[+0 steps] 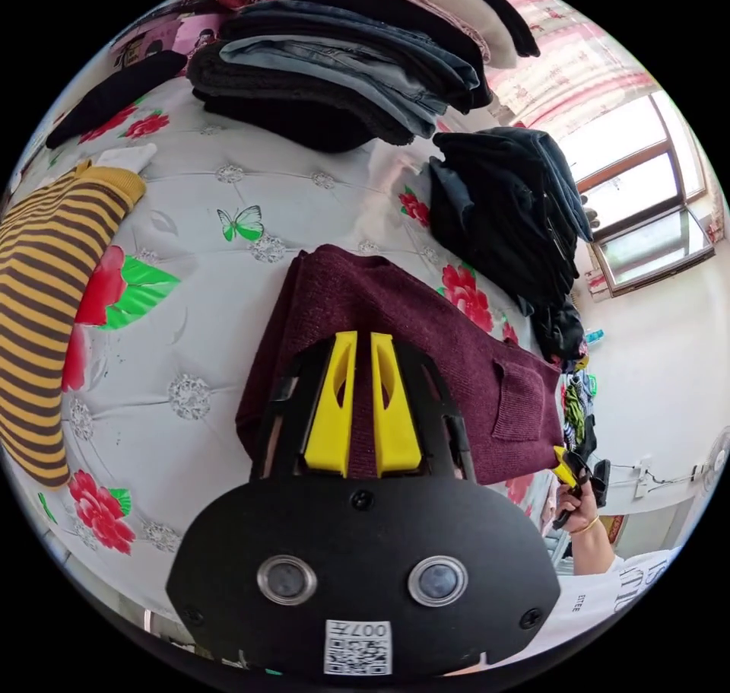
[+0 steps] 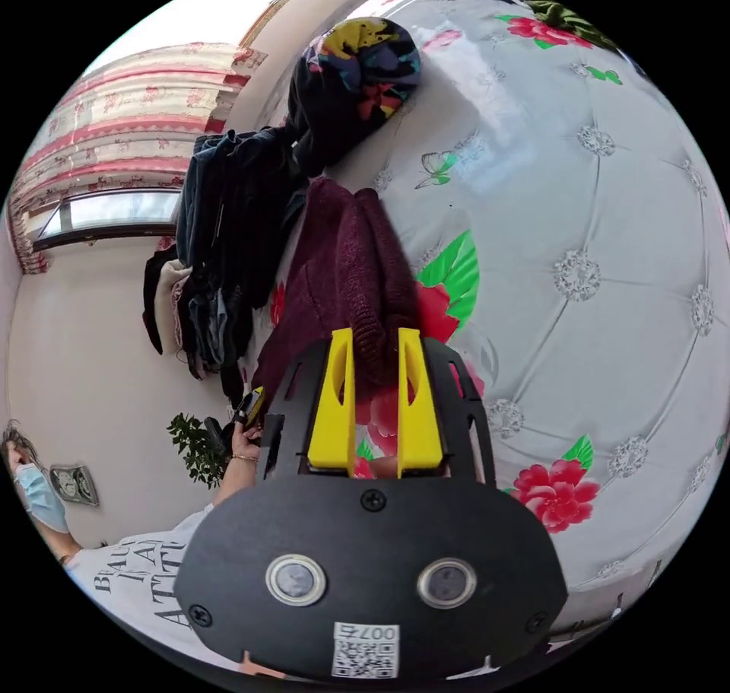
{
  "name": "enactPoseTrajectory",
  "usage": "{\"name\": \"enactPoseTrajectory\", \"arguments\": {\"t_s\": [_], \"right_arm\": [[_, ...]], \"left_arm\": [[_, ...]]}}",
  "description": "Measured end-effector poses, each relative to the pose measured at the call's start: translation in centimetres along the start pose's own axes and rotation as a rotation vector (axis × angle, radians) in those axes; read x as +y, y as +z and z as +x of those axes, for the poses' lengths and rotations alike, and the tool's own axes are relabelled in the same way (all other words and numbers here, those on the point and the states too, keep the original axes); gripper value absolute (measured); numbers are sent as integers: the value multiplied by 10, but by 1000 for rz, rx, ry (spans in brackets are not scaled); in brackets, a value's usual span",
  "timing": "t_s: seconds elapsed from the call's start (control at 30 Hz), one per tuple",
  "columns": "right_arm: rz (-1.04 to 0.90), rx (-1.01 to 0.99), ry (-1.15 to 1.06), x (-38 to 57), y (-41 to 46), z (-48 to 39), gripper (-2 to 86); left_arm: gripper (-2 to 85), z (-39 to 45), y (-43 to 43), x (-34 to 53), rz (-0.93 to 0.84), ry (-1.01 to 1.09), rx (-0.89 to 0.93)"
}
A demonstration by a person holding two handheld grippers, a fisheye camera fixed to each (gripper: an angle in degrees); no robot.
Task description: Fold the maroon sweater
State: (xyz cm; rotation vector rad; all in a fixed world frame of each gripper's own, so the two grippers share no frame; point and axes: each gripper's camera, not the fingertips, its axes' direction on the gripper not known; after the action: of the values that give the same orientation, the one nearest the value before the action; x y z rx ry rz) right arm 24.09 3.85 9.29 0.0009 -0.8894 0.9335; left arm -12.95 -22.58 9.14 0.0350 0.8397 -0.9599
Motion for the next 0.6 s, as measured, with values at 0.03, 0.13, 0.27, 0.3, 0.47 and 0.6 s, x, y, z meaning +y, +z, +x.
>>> {"name": "enactPoseTrajectory", "arguments": {"t_s": [0.03, 0.13, 0.27, 0.3, 0.47, 0.6], "right_arm": [[42, -49, -57, 1, -4, -16, 91], [66, -117, -264, 3, -1, -87, 78], [-45, -115, -713, 34, 41, -223, 70], [-67, -118, -778, 43, 51, -242, 70], [-331, -233, -1029, 138, 168, -334, 73], [-591, -245, -942, 167, 246, -326, 87]], "left_arm": [[67, 1, -4, 3, 3, 21, 27], [83, -7, -25, 24, 43, 11, 72], [82, -44, -64, 66, 108, -68, 150], [83, -51, -70, 72, 118, -78, 161], [98, -110, -113, 110, 211, -136, 223], [108, -146, -121, 121, 223, -206, 273]]}}
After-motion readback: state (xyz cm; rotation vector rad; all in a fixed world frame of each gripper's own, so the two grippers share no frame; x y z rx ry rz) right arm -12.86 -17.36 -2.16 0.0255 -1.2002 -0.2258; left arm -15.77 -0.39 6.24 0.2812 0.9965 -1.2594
